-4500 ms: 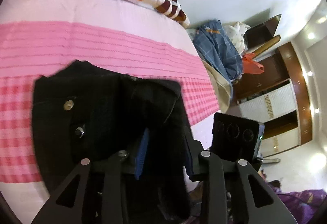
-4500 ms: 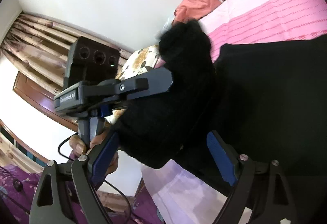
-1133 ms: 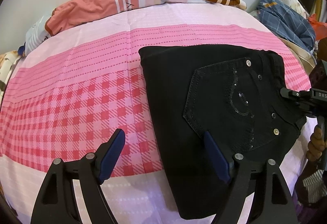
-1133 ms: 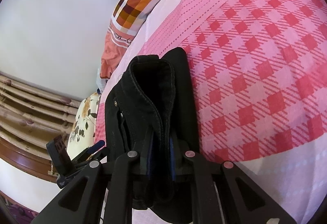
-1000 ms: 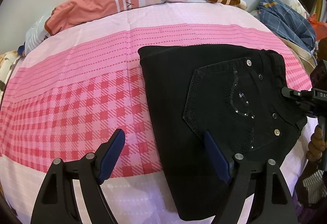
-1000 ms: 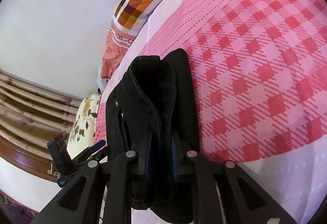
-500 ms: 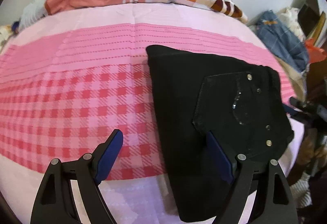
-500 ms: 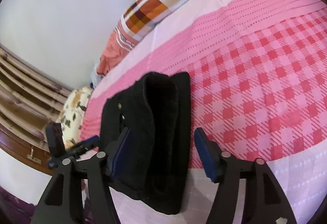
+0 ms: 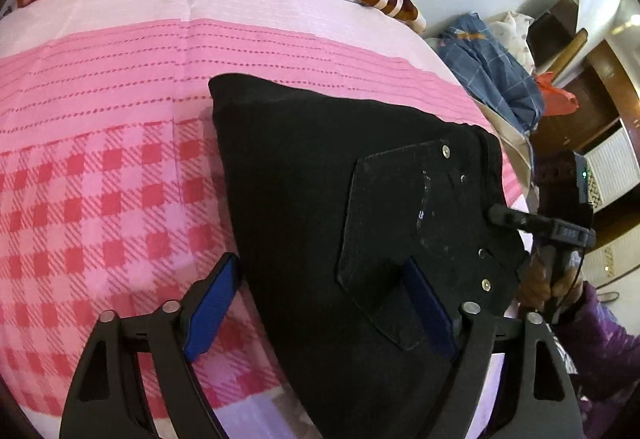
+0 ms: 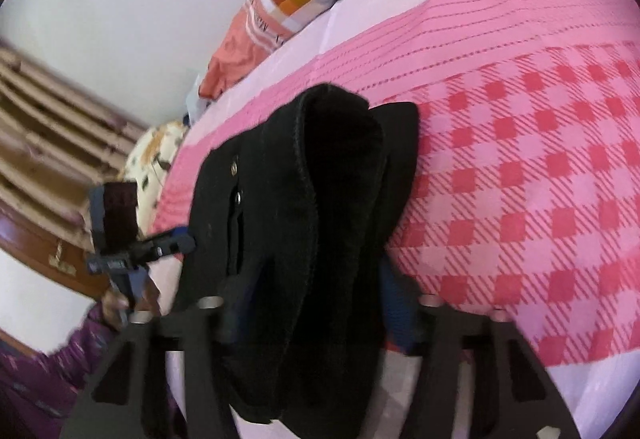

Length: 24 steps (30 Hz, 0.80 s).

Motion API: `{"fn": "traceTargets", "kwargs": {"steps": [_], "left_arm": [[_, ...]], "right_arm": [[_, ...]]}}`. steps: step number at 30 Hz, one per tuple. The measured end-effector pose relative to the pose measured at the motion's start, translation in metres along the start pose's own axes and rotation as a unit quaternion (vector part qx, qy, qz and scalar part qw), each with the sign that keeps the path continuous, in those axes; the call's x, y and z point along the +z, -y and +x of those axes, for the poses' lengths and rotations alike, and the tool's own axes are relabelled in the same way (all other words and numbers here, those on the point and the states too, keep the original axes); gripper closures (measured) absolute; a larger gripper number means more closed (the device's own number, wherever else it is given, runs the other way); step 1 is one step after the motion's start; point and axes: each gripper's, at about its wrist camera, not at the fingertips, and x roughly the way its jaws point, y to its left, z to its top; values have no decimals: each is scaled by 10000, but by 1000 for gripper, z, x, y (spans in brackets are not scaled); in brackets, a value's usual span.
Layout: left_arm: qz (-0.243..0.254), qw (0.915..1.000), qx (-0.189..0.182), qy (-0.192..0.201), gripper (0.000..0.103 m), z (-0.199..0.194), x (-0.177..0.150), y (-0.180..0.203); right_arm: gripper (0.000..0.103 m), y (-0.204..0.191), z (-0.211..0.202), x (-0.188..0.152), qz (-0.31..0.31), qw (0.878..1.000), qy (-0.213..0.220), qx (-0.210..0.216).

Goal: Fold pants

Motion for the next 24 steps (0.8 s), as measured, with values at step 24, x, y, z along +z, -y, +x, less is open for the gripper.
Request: {"fn": "traceTargets", "kwargs": {"steps": [24], "left_arm": [[793, 9928, 875, 199, 66, 7, -2, 27]], "right_arm": [[78, -3, 4, 7, 305, 9988, -384, -77]]}}
